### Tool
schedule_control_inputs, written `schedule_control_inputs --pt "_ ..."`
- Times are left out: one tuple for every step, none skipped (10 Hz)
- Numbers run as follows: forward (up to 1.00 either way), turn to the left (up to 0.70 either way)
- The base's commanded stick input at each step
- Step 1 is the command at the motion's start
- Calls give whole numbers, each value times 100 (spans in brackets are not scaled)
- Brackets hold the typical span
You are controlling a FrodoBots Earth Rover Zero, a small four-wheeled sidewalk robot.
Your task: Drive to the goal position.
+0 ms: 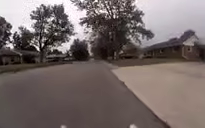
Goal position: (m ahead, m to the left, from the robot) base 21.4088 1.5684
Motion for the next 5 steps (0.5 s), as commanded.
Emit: schedule_control_inputs --pt "100 0" --pt "100 0" --pt "100 0" --pt "100 0" --pt "100 0"
